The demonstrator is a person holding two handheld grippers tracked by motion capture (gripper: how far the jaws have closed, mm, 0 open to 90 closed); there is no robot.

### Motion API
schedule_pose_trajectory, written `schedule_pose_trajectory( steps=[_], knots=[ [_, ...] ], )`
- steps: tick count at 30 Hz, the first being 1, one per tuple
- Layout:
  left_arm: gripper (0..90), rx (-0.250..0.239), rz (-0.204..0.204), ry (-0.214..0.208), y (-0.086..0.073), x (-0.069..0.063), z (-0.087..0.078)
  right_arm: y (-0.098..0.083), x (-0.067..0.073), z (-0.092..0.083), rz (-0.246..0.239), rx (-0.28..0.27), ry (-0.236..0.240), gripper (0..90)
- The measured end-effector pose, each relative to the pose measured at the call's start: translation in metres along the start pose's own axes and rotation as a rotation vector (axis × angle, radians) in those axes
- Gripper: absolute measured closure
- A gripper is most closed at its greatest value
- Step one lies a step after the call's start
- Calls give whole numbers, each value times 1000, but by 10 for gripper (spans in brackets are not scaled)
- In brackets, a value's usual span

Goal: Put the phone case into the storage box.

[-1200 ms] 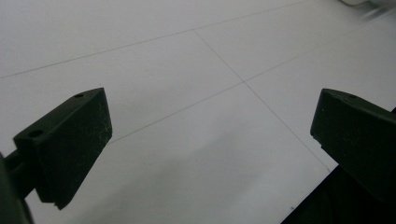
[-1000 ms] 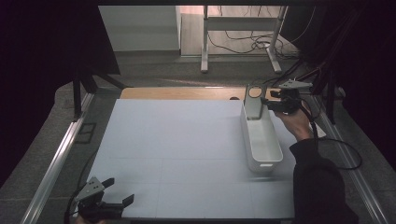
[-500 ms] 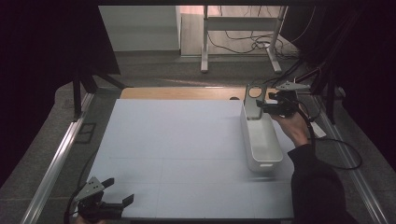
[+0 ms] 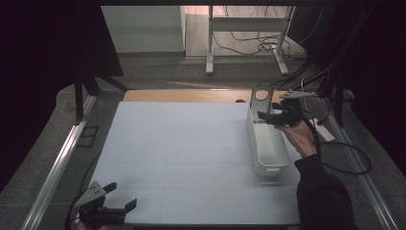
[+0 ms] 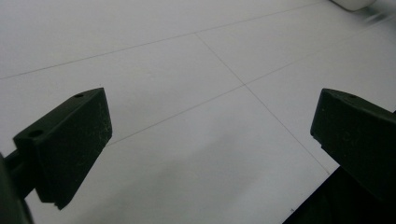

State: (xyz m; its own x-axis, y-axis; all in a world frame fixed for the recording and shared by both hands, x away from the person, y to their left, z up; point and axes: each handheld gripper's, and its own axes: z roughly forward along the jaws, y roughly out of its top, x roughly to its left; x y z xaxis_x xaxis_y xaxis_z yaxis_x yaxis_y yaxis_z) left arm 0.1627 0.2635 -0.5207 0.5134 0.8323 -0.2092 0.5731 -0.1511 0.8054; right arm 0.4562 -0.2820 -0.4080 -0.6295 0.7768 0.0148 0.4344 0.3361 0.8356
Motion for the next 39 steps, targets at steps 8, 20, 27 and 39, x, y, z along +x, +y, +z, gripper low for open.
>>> schedule_pose_trajectory(
  steps=[8,20,27,39],
  knots=[
    [0,2,11,0,0,-1,0,-5,8,4,-7,64,16,85],
    [0,-2,22,-4,-1,-1,-1,-10,23,0,-30,79,15,22],
    [0,-2,23,-5,-1,-1,-1,-13,32,-14,-14,56,33,8],
    [0,-4,20,-8,-1,-1,-1,-26,42,-32,0,48,36,0]
  ],
)
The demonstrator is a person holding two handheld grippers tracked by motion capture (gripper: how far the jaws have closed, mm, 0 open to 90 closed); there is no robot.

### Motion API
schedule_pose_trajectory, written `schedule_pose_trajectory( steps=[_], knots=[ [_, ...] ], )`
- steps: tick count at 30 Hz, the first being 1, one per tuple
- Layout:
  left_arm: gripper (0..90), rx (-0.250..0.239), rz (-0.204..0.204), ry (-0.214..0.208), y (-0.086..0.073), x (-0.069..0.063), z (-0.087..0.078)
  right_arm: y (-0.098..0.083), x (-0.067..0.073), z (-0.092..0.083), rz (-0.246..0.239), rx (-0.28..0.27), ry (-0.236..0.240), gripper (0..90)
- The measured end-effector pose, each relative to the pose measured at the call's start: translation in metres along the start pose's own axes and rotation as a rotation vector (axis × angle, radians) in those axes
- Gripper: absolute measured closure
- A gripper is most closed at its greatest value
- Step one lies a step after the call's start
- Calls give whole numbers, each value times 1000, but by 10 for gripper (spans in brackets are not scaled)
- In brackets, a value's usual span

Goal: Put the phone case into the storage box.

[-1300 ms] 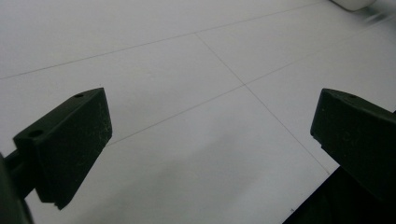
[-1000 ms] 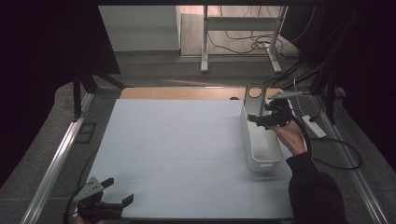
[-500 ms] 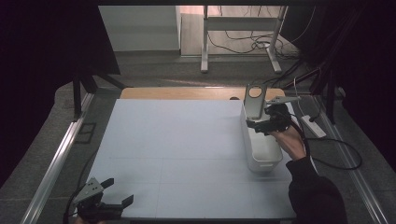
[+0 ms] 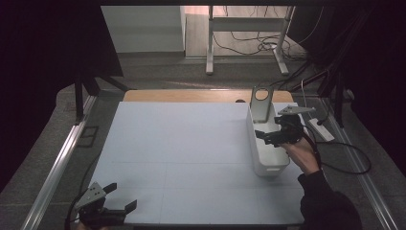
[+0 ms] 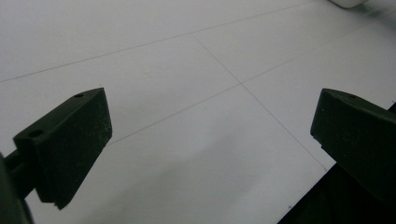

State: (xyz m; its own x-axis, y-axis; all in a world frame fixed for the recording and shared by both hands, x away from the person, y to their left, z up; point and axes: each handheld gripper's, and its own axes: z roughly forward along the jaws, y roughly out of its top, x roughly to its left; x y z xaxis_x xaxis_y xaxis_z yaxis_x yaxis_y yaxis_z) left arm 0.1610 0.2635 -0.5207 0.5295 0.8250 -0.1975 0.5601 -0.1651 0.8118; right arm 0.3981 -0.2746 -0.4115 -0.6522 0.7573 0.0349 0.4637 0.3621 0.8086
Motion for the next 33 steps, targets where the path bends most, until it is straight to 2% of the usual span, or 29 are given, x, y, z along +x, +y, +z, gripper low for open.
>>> schedule_pose_trajectory(
  steps=[12,27,33],
  knots=[
    [0,0,-1,-2,0,0,0,-18,11,-19,20,-2,-8,0],
    [0,-2,-3,-3,0,0,0,-37,26,-40,15,-6,-32,0],
    [0,-3,-2,-4,0,0,0,-46,34,-51,26,-5,-26,0]
  ],
)
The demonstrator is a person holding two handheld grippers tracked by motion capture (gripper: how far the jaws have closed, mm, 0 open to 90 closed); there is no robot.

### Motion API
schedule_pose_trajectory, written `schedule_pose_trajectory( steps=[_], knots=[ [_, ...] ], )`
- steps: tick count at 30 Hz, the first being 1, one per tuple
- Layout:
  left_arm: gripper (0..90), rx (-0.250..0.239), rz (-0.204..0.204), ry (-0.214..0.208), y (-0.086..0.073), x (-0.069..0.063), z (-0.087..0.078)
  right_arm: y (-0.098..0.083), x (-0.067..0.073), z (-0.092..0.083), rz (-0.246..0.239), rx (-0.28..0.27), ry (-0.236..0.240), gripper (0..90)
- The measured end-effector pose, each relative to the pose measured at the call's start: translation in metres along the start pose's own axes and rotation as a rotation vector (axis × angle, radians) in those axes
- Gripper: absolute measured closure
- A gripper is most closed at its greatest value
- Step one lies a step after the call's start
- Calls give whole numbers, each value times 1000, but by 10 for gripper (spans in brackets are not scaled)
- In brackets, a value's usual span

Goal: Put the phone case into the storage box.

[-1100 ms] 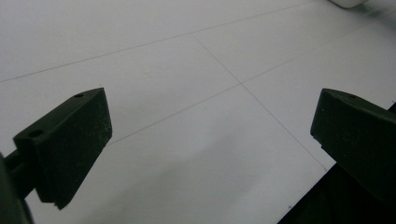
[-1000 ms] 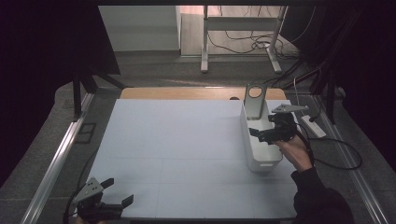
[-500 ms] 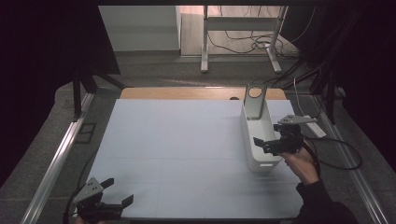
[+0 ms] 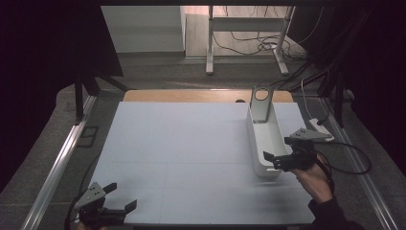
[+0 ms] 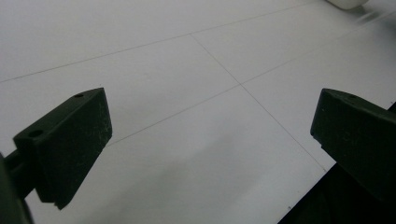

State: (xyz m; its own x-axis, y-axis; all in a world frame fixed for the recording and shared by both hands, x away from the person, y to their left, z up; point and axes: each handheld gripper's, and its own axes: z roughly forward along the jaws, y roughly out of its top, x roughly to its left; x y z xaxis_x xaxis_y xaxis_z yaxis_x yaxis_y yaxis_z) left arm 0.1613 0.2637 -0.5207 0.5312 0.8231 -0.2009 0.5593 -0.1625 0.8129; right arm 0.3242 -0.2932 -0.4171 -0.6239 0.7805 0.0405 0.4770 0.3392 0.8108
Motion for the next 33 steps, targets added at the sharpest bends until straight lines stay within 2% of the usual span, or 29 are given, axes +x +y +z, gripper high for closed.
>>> schedule_pose_trajectory(
  steps=[9,17,28,33],
  knots=[
    [0,-1,2,-1,0,0,0,-13,9,-17,-12,-15,-17,0],
    [0,0,1,-2,0,0,0,-23,11,-29,-1,-26,-19,0],
    [0,-2,1,-1,0,0,0,-43,17,-43,-11,-9,-65,0],
    [0,-1,0,0,0,0,0,-57,14,-49,22,-6,-82,0]
  ],
)
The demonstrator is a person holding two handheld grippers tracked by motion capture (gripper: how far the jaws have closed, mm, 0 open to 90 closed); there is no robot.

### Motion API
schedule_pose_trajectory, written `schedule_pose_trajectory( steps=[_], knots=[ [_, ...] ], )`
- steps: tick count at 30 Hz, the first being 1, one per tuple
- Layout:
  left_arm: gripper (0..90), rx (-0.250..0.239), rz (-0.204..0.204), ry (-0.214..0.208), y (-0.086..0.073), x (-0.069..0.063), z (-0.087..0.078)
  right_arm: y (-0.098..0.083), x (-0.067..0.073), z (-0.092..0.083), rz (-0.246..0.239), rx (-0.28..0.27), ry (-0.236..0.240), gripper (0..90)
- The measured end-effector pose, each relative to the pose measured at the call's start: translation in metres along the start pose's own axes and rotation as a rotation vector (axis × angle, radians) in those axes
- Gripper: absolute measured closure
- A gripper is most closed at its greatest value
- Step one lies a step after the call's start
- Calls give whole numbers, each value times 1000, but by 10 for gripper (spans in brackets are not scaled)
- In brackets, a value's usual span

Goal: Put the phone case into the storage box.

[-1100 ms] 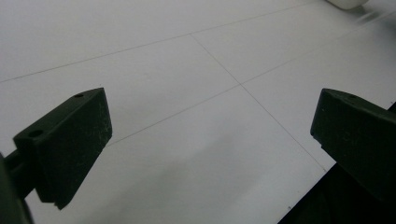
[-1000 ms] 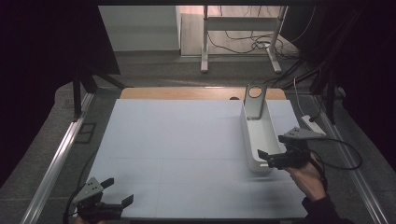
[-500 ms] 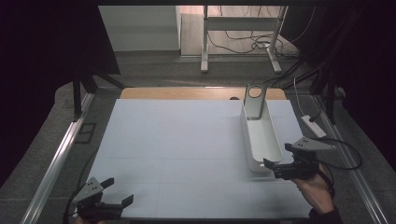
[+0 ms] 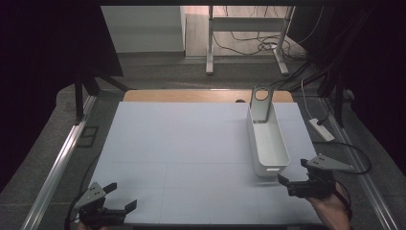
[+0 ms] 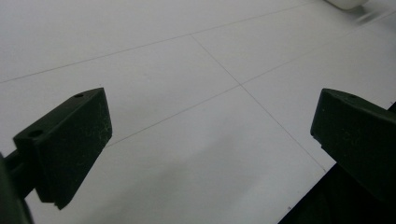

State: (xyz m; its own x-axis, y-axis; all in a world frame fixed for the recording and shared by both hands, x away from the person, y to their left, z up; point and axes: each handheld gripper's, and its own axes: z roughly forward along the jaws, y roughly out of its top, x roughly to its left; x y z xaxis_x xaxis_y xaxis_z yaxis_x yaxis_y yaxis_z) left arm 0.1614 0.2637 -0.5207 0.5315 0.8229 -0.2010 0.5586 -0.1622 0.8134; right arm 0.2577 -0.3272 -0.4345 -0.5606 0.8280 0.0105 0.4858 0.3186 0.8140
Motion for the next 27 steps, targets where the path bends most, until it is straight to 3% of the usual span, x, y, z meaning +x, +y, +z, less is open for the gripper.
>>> schedule_pose_trajectory(
  steps=[9,18,27],
  knots=[
    [0,-1,-2,1,0,0,0,-19,-3,-14,32,-2,-36,0],
    [0,-6,-2,1,0,0,-1,-43,-9,-21,81,29,-48,0],
    [0,-15,-10,5,-1,0,-2,-55,-9,-20,86,87,-53,0]
  ],
)
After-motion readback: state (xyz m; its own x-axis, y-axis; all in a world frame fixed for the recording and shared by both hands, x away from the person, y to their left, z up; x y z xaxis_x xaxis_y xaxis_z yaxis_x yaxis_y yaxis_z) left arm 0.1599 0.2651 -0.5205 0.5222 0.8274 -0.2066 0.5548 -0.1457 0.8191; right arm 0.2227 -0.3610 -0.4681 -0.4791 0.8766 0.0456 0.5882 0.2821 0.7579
